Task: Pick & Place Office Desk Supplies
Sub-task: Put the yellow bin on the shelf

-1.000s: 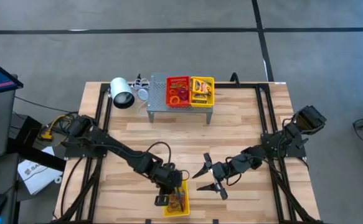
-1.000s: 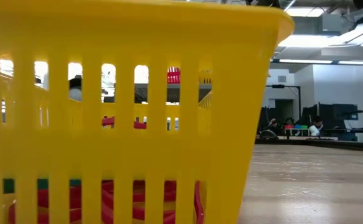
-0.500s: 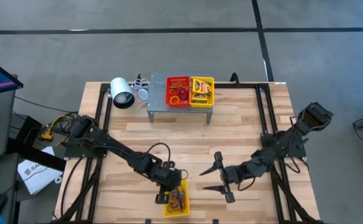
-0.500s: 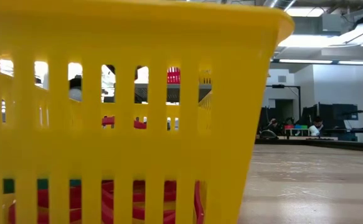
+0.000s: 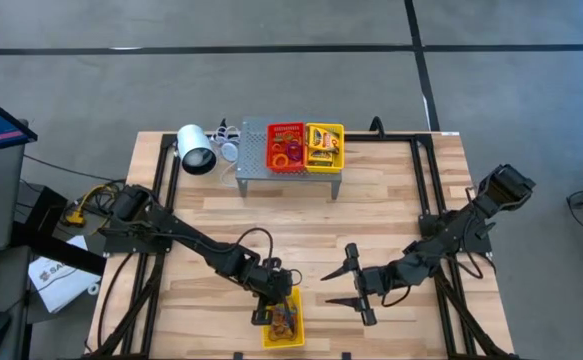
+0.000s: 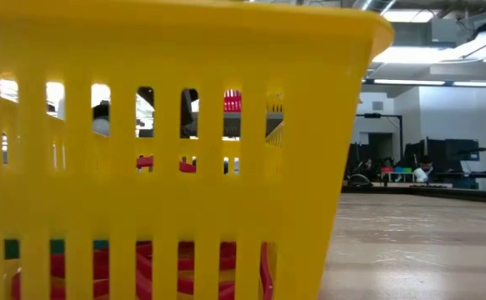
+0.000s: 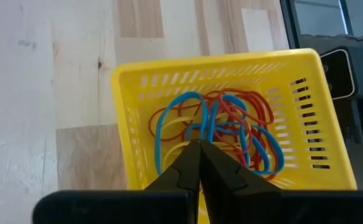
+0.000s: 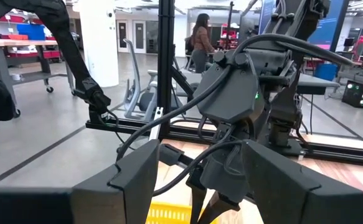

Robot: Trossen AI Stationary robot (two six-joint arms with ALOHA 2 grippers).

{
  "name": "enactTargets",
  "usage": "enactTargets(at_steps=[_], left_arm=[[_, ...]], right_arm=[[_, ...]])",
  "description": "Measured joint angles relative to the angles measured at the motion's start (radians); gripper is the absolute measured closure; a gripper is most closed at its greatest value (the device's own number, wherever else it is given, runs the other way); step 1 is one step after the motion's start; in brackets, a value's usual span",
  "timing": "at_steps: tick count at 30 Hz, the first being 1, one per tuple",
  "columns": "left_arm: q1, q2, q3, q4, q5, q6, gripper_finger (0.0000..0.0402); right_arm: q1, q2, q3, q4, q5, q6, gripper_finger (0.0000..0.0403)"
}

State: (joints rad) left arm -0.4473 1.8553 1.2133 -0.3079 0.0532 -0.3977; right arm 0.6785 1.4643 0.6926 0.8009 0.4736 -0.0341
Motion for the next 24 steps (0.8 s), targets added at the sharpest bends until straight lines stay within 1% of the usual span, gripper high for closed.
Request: enactTargets(at_steps=[15,19,24], left_arm=[[0.02,0.02,0.0,-0.02,-0.003,-0.002,0.04],[0.033,0.02,0.0,-0.059,-0.006,-0.001,0.04],[0.04,0.02,0.0,-0.082,-0.037,0.0,0.04]], right_arm=[[0.0,0.0,0.0,-0.01,0.0,0.008,0.0179],[0.0,0.0,0.0,-0.015,0.0,0.008,0.0179],[0.0,0.0,0.0,-0.015,0.0,0.008,0.0179]])
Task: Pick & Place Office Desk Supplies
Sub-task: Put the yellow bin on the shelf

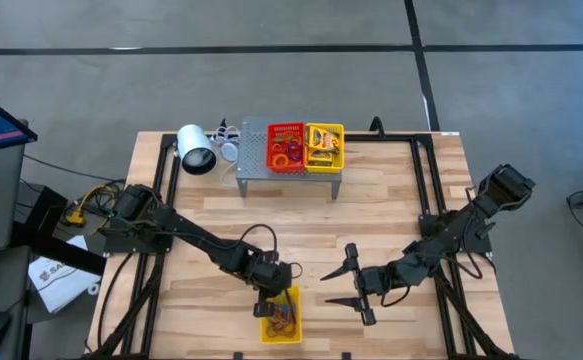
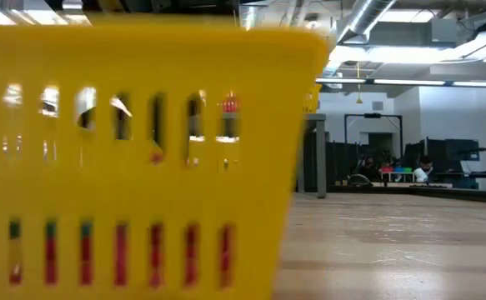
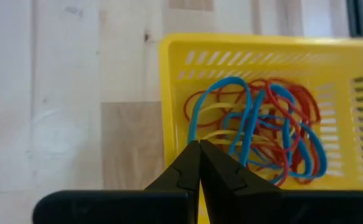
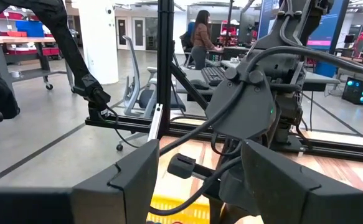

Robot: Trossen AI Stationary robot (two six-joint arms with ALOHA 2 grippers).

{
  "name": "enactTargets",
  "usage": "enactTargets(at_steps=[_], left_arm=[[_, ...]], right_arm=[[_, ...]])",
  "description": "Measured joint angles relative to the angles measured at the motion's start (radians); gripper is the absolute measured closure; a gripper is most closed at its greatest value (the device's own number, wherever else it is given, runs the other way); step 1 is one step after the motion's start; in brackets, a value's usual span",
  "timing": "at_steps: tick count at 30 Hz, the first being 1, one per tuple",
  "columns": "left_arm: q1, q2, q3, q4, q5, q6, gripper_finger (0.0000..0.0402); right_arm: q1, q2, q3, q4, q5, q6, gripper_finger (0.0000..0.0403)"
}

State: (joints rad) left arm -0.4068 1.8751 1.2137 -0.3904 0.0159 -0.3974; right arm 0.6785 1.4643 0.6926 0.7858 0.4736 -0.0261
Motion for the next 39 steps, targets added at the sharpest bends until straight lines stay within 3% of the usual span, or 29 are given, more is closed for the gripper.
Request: enactTargets(at_steps=[22,28,39], left_arm=[[0.067,0.0,0.0,-0.073,-0.152,0.032,0.04],[0.102,0.0,0.0,-0.124,-0.241,0.054,0.04],[0.153,-0.004,0.0,-0.135,-0.273,0.085,0.04]], right_arm=[[0.0,0.0,0.0,-0.001,0.0,0.0,0.0179],[0.0,0.0,0.0,-0.007,0.0,0.0,0.0179],[0.0,0.0,0.0,-0.008,0.0,0.0,0.0179]])
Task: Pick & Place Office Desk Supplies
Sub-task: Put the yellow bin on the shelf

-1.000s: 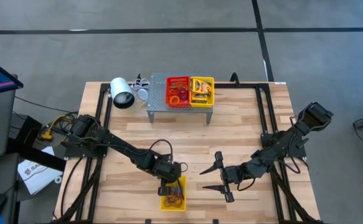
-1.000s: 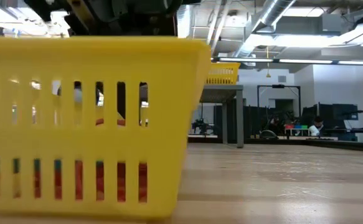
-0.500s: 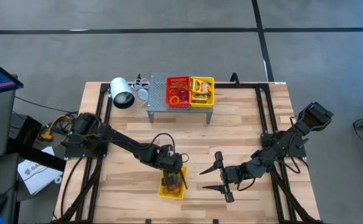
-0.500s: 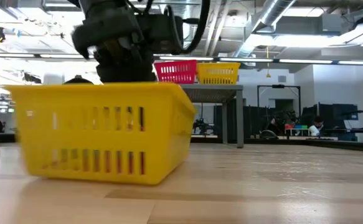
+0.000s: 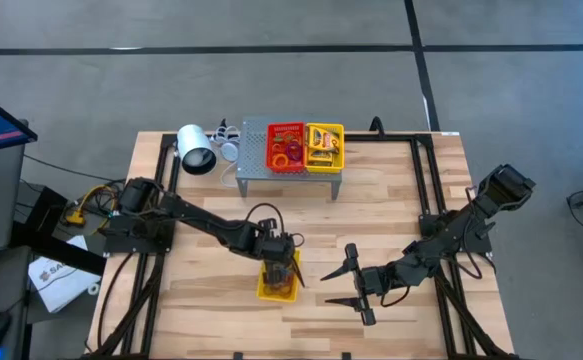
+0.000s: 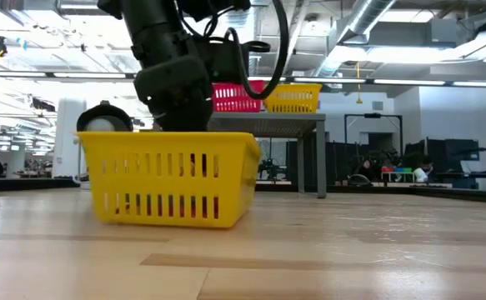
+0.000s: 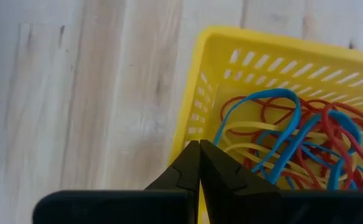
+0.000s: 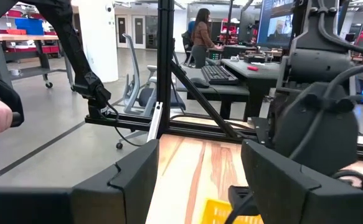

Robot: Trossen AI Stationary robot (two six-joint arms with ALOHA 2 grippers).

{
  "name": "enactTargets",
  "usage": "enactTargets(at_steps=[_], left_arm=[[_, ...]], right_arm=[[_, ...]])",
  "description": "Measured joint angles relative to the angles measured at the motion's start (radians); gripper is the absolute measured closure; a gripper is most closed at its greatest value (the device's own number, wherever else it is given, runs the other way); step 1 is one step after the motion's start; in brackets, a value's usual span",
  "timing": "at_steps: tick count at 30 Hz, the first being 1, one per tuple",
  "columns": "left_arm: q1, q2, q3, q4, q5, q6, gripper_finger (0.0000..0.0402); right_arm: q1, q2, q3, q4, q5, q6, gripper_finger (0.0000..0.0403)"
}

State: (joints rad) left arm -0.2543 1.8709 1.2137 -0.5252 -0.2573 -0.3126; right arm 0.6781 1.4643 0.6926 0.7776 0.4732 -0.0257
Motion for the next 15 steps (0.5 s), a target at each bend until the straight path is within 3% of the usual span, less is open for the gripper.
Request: enactTargets(at_steps=[8,15], left_arm=[[-0.001,-0.128,0.0,-0.017,0.043,0.0,0.04],[-0.072,-0.261,0.001,-0.018,0.257,-0.005,0.0393]], right_arm=[[0.0,0.0,0.0,-0.012,0.0,0.003,0.0179],[0.0,0.0,0.0,-0.013,0.0,0.01,0.0179]])
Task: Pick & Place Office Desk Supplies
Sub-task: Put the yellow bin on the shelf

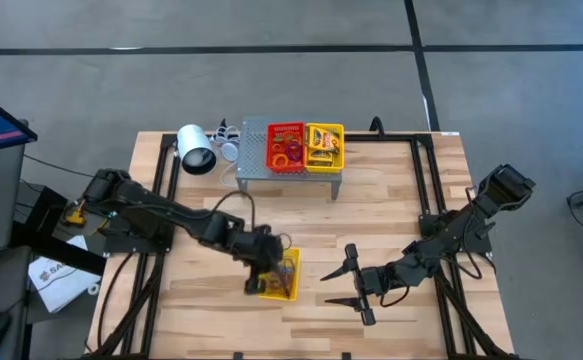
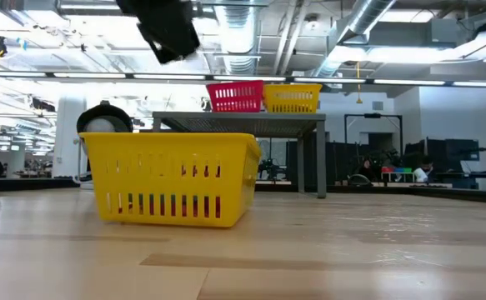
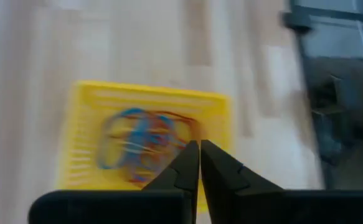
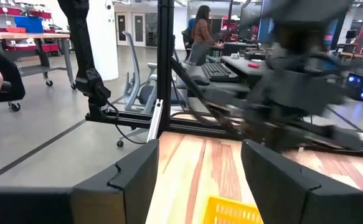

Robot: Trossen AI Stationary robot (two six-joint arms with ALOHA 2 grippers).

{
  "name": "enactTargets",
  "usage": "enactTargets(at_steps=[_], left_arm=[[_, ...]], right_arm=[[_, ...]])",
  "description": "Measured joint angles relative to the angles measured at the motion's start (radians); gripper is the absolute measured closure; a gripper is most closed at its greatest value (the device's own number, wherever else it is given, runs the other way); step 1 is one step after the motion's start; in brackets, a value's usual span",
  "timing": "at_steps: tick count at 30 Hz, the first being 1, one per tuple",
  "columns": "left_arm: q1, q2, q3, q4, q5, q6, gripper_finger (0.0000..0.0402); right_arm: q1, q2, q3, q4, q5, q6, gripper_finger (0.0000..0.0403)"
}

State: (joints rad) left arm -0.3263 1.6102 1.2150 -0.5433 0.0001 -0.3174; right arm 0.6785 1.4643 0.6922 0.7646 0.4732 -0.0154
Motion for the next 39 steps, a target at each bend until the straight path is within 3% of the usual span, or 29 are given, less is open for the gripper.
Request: enactTargets(at_steps=[4,11,17,22,39], left_arm=[[-0.076,-0.004,0.0,0.002,0.014,-0.037,0.0356],[-0.178,-0.003,0.0,0.131,0.015,-0.138,0.0245],[-0.231,0.053,-0.001,0.166,-0.142,-0.12,0.0184],[-0.228,0.11,-0.001,0.166,-0.155,-0.14,0.0178],[-0.204,0.24,-0.002,0.156,-0.145,-0.115,0.0218]], right_arm=[[0.0,0.0,0.0,0.01,0.0,0.0,0.0179],[0.0,0.0,0.0,0.027,0.0,-0.001,0.0179],[0.0,0.0,0.0,0.03,0.0,0.0,0.0179],[0.002,0.0,0.0,0.03,-0.001,0.005,0.0179],[0.002,0.0,0.0,0.029,-0.001,0.007,0.0179]])
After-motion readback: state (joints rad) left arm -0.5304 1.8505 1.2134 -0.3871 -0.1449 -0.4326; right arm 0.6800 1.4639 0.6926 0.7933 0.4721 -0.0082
